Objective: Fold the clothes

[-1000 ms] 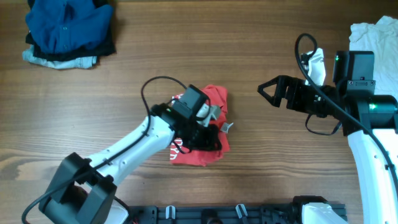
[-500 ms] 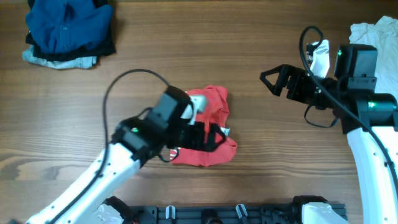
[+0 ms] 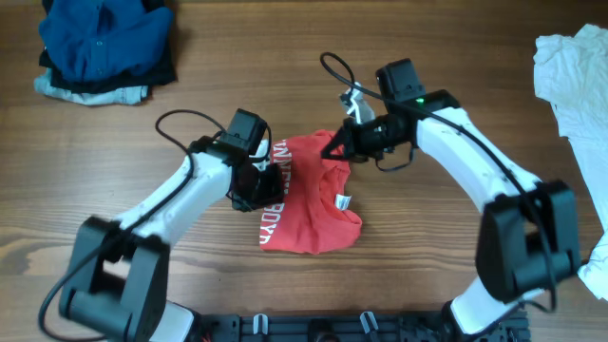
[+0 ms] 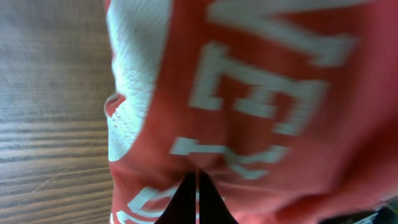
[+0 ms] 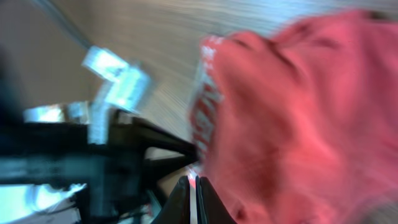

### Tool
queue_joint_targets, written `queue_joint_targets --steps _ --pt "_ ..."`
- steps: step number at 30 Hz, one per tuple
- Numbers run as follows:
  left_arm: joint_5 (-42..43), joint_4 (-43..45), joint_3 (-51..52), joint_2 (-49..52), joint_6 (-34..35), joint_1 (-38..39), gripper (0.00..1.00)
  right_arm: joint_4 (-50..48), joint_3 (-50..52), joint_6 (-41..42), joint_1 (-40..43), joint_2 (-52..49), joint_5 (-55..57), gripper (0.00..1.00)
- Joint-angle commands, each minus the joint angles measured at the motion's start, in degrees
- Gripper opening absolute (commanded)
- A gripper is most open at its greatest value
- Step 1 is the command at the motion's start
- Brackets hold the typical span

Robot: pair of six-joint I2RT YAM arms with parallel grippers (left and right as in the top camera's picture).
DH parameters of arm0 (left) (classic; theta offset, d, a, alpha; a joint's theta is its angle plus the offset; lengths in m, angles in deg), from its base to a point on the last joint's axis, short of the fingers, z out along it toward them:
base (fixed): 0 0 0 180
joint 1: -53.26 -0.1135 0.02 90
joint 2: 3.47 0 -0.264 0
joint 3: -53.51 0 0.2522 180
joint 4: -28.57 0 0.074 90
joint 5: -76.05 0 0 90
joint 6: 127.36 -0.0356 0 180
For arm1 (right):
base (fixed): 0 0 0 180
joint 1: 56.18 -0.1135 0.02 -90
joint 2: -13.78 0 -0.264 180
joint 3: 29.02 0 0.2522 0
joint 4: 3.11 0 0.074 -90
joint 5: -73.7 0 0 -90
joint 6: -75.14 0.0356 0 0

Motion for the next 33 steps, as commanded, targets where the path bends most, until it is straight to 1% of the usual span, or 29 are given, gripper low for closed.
queue_joint_targets --steps 1,3,6,8,9,11,12,14,16,17,18,20,22,25,26,27,28,30,31,32,33 --pt "0.98 -2.08 -0.13 4.24 1.03 -0.11 0.04 -7.13 -0.46 -0.94 -0.39 -7.37 -20.44 0.05" --pt "-0.81 -2.51 -0.11 5.88 3.52 -0.35 0.04 -12.76 -0.46 2.38 -1.05 -12.74 -25.35 0.05" --pt "-1.57 -3.26 -0.09 7.56 4.28 -1.64 0.04 -20.81 -0.46 9.27 -2.16 -18.36 -24.98 0.04" --pt "-2.08 -4.66 -0.09 7.76 4.28 -2.34 0.04 -24.06 -0.46 13.33 -2.25 -20.28 -22.58 0.05" --pt "-3.58 -5.92 -0.09 7.76 4.28 -2.78 0.04 -26.08 -0.46 16.5 -2.25 -21.46 -19.58 0.06" --pt "-4.44 -7.17 -0.09 7.76 4.26 -3.48 0.04 -28.44 -0.46 18.86 -2.25 -22.58 -16.48 0.07" --pt "-5.4 -7.74 -0.09 7.76 4.28 -3.89 0.04 -28.59 -0.46 20.28 -2.25 -22.84 -12.11 0.08" --pt "-7.87 -9.22 -0.09 7.76 4.28 -5.7 0.04 -26.99 -0.46 22.58 -2.23 -22.95 -4.28 0.08" --pt "-7.89 -9.46 -0.09 7.76 4.28 -8.2 0.04 -23.69 -0.48 23.52 -1.86 -22.95 4.22 0.08" --pt "-7.89 -9.38 -0.09 7.76 4.26 -9.9 0.04 -21.92 -0.48 23.58 -1.64 -22.95 8.11 0.08" --pt "-7.82 -9.4 -0.09 7.74 4.28 -11.21 0.04 -20.74 -0.48 21.86 -1.49 -22.95 10.4 0.09" --pt "-7.85 -9.42 -0.2 7.3 4.17 -13.03 0.04 -20.0 -1.44 17.29 -1.22 -22.71 9.11 0.1" --pt "-8.09 -10.03 -1.27 4.57 3.8 -13.42 0.04 -15.85 -4.83 15.78 -0.33 -20.13 9.09 0.15" --pt "-9.68 -10.45 -2.32 -2.62 3.85 -13.27 0.05 -10.01 -8.96 14.62 1.57 -9.9 9.33 0.16" --pt "-11.21 -10.47 -2.32 -5.27 3.85 -13.27 0.09 -8.35 -9.27 14.03 1.77 -4.48 9.33 0.19" --pt "-14.69 -10.45 -2.32 -8.2 3.89 -13.29 0.33 -3.37 -9.25 11.17 0.76 4.85 9.29 0.4" --pt "-14.88 -10.45 -2.29 -8.31 4.11 -13.33 0.43 1.81 -9.07 7.41 -1.62 8.57 7.91 0.43" --pt "-14.91 -10.45 -2.29 -8.0 4.09 -13.31 0.51 4.94 -8.61 5.49 -3.96 8.52 5.99 0.43" --pt "-14.93 -10.43 -2.25 -7.91 4.09 -13.33 0.54 5.35 -7.52 5.62 -5.73 7.91 5.62 0.42" --pt "-14.91 -10.4 -2.25 -7.91 4.11 -13.33 0.6 3.3 -4.52 8.37 -8.63 6.84 5.31 0.41" --pt "-14.91 -10.43 -2.25 -7.91 4.11 -13.33 0.66 -1.18 -1.09 11.06 -10.84 6.01 3.52 0.4"
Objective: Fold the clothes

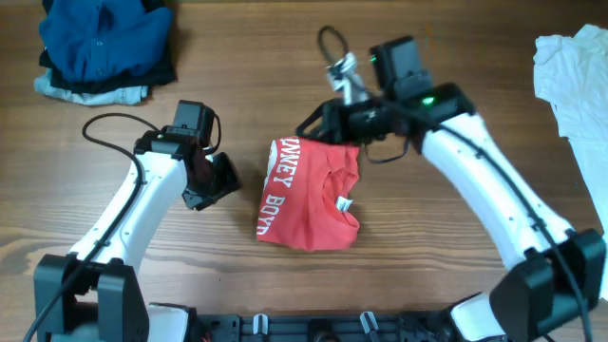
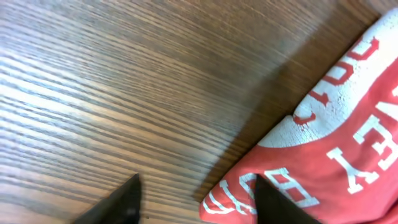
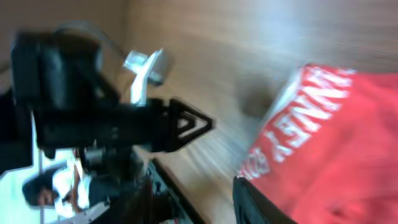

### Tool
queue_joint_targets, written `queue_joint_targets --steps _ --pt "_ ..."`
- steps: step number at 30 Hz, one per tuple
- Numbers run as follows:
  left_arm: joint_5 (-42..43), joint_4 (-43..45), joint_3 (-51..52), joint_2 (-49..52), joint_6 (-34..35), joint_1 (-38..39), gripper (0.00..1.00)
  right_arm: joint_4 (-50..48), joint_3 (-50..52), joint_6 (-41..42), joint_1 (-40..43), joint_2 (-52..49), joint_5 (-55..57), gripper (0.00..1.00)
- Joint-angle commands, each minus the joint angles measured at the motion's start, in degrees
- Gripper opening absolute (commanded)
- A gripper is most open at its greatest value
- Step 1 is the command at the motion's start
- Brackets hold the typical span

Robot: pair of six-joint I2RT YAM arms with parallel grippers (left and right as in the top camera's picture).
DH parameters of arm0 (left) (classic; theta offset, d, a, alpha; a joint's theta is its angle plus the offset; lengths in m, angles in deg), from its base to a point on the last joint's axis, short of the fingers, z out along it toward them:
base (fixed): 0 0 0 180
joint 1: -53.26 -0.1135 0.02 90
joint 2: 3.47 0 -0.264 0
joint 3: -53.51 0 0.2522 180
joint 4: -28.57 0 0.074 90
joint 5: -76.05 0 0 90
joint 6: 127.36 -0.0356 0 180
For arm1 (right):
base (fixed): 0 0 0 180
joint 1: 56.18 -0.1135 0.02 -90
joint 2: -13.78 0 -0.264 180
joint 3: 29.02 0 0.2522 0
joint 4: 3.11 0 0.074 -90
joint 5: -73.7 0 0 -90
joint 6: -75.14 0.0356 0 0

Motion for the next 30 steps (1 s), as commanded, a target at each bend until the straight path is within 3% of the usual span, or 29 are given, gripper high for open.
queue_joint_targets --steps 1,5,8,13,17,19,21,23,24,25,30 --pt "-1.57 0.04 -0.52 -0.68 -0.17 -0.26 0.83 -8.81 9.53 4.09 -5.73 -4.7 -4.96 0.4" --pt "-1.57 -2.43 -0.52 -0.68 -0.2 -3.72 1.0 -26.21 21.18 13.88 -7.87 -7.19 -9.53 0.4" --pt "-1.55 -4.37 -0.52 -0.68 -0.22 -9.64 1.0 -34.67 27.96 18.49 -7.58 -10.4 -10.73 0.39" --pt "-1.14 -5.16 -0.5 -0.68 -0.22 -16.37 1.0 -35.19 30.03 22.29 -7.39 -16.9 -10.08 0.45" --pt "-1.14 -5.6 -0.37 -0.68 -0.24 -17.42 1.0 -33.79 30.05 22.34 -7.39 -23.02 -10.19 0.42" --pt "-1.11 -5.92 -0.35 -0.68 -0.66 -17.42 1.0 -33.07 30.03 21.92 -7.39 -21.77 -10.25 0.4" --pt "-0.55 -5.4 -0.35 -0.68 -1.77 -17.42 1.0 -31.3 30.03 21.64 -7.39 -13.73 -5.97 0.41" --pt "4.37 -3.43 -0.35 -0.68 -7.32 -17.38 1.0 -28.15 29.75 20.55 -7.21 -4.13 -0.76 0.51" --pt "8.22 -1.73 -0.35 -0.68 -10.86 -17.25 1.0 -26.21 29.11 18.82 -7.21 3.52 2.03 0.79" --pt "10.56 -0.31 -0.35 -0.68 -13.14 -17.07 1.0 -25.09 28.44 17.44 -7.13 8.61 2.93 0.99" --pt "17.0 7.52 0.07 -0.46 -18.58 -13.11 1.0 -17.99 26.32 13.4 -4.87 31.36 10.56 1.0"
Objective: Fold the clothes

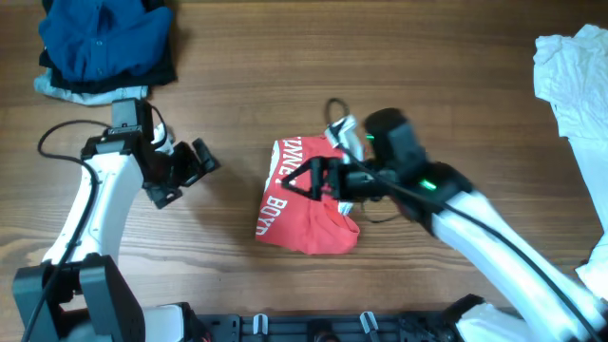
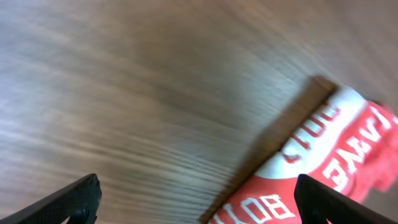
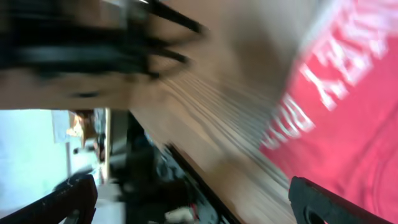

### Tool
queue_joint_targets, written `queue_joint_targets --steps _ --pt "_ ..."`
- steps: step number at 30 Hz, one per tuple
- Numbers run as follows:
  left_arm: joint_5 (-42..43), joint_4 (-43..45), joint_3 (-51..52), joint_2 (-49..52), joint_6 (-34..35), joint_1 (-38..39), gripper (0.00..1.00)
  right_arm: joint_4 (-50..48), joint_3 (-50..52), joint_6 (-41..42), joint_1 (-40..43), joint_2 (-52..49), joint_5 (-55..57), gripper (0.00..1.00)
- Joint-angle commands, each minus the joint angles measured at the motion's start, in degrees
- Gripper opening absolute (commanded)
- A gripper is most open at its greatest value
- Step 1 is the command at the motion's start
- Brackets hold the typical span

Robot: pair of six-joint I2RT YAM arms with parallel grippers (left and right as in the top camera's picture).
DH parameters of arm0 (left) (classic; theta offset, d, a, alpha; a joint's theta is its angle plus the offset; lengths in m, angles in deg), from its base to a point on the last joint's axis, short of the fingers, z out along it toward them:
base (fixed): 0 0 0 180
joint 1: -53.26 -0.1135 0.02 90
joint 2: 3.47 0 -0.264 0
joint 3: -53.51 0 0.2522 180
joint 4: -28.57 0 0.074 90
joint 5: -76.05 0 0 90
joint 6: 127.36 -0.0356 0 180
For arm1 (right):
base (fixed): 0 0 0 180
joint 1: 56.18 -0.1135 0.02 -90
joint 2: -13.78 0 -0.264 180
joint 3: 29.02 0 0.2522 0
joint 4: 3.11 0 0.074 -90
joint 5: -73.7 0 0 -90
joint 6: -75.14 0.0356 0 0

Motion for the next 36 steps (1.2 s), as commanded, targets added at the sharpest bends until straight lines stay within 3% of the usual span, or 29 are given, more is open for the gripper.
queue_joint_targets --steps 1,6,10,12,16,21,24,26,28,30,36 --pt "6.91 5.27 0.48 -0.13 -6.12 3.72 1.0 3.91 -1.31 -5.38 2.16 13.03 8.7 0.99" --pt "10.82 10.38 0.85 6.45 -9.77 10.75 0.99 19.21 -4.33 -8.48 3.15 32.39 32.37 0.99" --pt "10.93 15.21 0.85 11.39 -10.69 14.86 0.96 37.11 -12.81 -7.93 3.15 35.82 51.04 1.0" --pt "10.95 16.92 0.85 13.94 -10.86 16.59 0.97 42.58 -16.11 -6.88 3.15 35.58 53.13 0.99" --pt "12.7 18.62 0.85 17.79 -12.33 18.88 0.97 44.09 -16.7 -6.88 3.15 35.56 50.97 0.99" --pt "21.14 19.04 0.85 21.57 -14.91 23.3 0.97 44.06 -16.68 -6.95 3.15 35.06 50.99 1.0" --pt "21.4 18.78 0.85 21.86 -14.88 26.88 0.83 44.11 -16.68 -7.04 3.15 34.38 50.97 0.99" --pt "21.38 18.93 0.85 21.86 -14.86 29.03 0.67 44.04 -16.68 -7.04 3.15 34.14 50.97 0.99" --pt "20.9 20.37 0.85 21.86 -14.8 30.03 0.29 44.06 -16.68 -7.04 3.15 33.79 50.97 0.99" --pt "18.1 23.61 0.85 21.86 -11.89 30.45 0.08 44.3 -16.68 -7.06 3.15 33.77 50.95 1.0" --pt "8.41 33.77 0.85 21.86 -11.67 30.45 0.04 45.05 -16.65 -7.04 3.15 33.66 50.97 0.99"
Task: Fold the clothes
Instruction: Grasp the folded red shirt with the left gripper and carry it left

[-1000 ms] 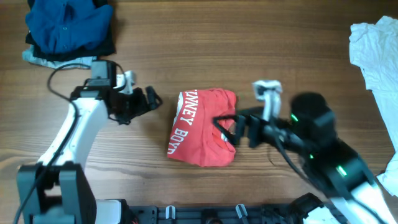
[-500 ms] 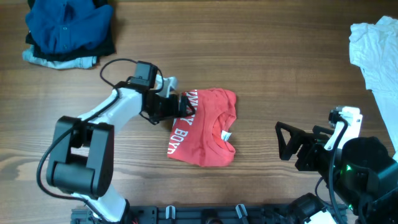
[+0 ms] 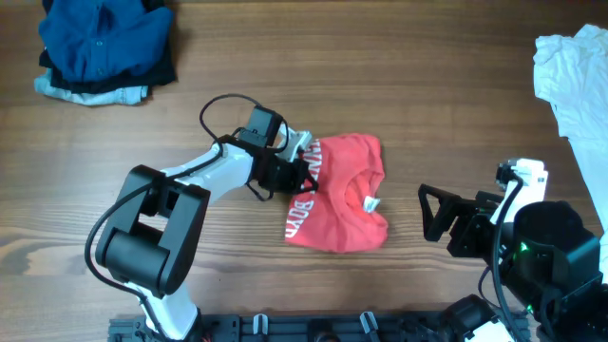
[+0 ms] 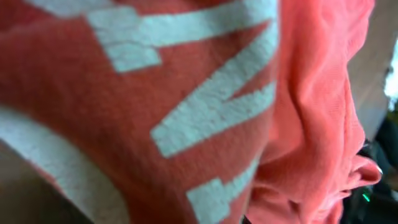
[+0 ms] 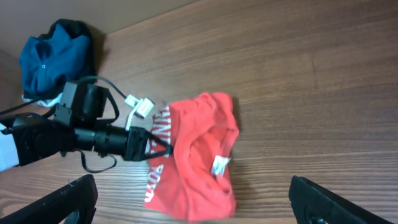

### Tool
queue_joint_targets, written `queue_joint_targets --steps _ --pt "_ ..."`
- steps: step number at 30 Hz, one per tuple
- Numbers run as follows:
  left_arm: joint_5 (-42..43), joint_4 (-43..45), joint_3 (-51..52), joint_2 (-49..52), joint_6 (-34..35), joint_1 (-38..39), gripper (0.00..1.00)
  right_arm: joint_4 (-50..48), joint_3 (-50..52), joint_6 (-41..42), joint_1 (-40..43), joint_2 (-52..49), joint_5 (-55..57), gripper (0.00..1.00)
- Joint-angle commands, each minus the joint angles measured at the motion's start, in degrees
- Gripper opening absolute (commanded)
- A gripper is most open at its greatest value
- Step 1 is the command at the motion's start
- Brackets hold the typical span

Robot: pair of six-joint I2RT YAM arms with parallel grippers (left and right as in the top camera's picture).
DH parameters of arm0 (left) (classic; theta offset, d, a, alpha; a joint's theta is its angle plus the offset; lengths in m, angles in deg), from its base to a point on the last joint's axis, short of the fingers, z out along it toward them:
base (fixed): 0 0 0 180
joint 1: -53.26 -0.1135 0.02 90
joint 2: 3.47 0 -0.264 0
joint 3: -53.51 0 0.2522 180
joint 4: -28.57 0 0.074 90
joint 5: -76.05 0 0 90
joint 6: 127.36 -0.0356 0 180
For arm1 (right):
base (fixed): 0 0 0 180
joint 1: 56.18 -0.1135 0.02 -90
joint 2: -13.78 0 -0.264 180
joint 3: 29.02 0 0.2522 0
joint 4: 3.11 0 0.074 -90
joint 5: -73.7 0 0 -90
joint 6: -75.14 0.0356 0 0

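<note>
The red shirt (image 3: 342,195) with white lettering lies folded and somewhat rumpled on the wooden table, also seen in the right wrist view (image 5: 199,149). My left gripper (image 3: 293,175) is pressed against the shirt's left edge. Its wrist view is filled with red fabric and white letters (image 4: 186,93), and its fingers are hidden. My right gripper (image 3: 446,223) hangs high over the table's front right, well away from the shirt. It is wide open with nothing between its fingers (image 5: 62,202).
A pile of blue and dark clothes (image 3: 104,43) lies at the back left corner. A white garment (image 3: 575,76) is heaped at the right edge. Black cables loop off the left wrist near the shirt. Bare wood (image 3: 456,114) surrounds the shirt.
My left gripper was open far to the left and is now against the shirt's left edge. The shirt lies a little farther right. My right gripper has left the shirt and is at the front right.
Both grippers were first shut on the red shirt at its back edge. Then both were open, with the shirt lying folded and the left arm drawn back left. Then the right gripper hovered over the shirt. Now the left gripper is at the shirt and the right is away.
</note>
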Motion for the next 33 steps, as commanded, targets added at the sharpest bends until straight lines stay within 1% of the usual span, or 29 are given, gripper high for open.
queue_joint_targets --steps 1,2,4,5,6,9,12,14,16,17,20,22,24,27,29,30,32,33 --pt "-13.77 7.3 0.37 0.96 0.5 -0.11 0.04 0.46 -0.9 0.09 0.09 -0.48 1.2 1.0" --pt "-17.68 10.38 0.37 0.96 0.5 -0.22 0.04 0.55 -0.92 0.09 0.09 -0.48 1.2 0.99" --pt "-29.35 19.41 0.31 0.96 0.46 -1.22 0.04 0.76 -0.9 0.07 0.09 -0.5 0.5 1.0" --pt "-31.76 21.88 0.24 0.96 0.24 -1.95 0.04 0.85 -0.9 0.04 0.09 -0.5 0.2 1.0" --pt "-34.29 26.82 0.2 0.96 -0.15 -4.11 0.04 1.11 -0.9 0.09 0.09 -0.52 -0.33 0.99" --pt "-35.6 35.19 0.2 0.96 -0.15 -8.76 0.04 1.38 -0.9 0.09 0.09 -0.55 -0.31 0.99" --pt "-37.9 48.33 0.2 0.96 -0.15 -15.17 0.04 1.55 -0.92 0.17 0.09 -0.98 -0.31 0.99" --pt "-41.11 58.73 0.2 0.96 -0.17 -19.12 0.04 2.01 -0.92 0.26 0.09 -1.6 -0.33 0.99" --pt "-41.88 66.53 -0.11 0.96 -0.17 -22.47 0.04 2.32 -0.92 0.35 0.09 -2.51 -1.03 0.99" --pt "-41.88 68.11 -1.14 0.96 -0.35 -24.28 0.04 2.34 -0.92 0.37 0.09 -3.19 -1.92 1.0" --pt "-41.77 67.69 -5.53 0.96 -6.4 -28.11 0.04 2.38 -0.92 0.79 0.09 -4.9 -3.72 1.0" --pt "-40.46 65.33 -10.62 0.96 -12.41 -30.47 0.04 2.32 -0.92 2.08 0.09 -6.62 -4.92 1.0" --pt "-38.6 63.41 -15.3 0.98 -13.62 -32.11 0.08 2.38 -0.92 3.19 0.09 -8.41 -4.94 0.99" --pt "-35.67 58.34 -21.59 2.01 -13.38 -35.08 0.11 2.38 -0.92 3.23 0.09 -10.51 -7.06 0.99" --pt "-34.07 53.88 -24.59 4.55 -12.07 -37.13 0.17 2.34 -0.92 3.26 0.09 -12.02 -7.69 1.0" --pt "-34.1 53.31 -24.9 5.99 -10.34 -37.94 0.17 2.34 -0.92 3.26 0.09 -12.59 -7.72 1.0" --pt "-34.6 53.37 -24.9 9.81 -3.72 -40.0 0.17 2.36 -0.92 3.26 0.09 -13.66 -8.39 1.0" --pt "-36.17 53.57 -24.92 11.56 -0.76 -40.76 0.16 2.36 -0.92 3.26 0.09 -14.01 -9.05 0.99"
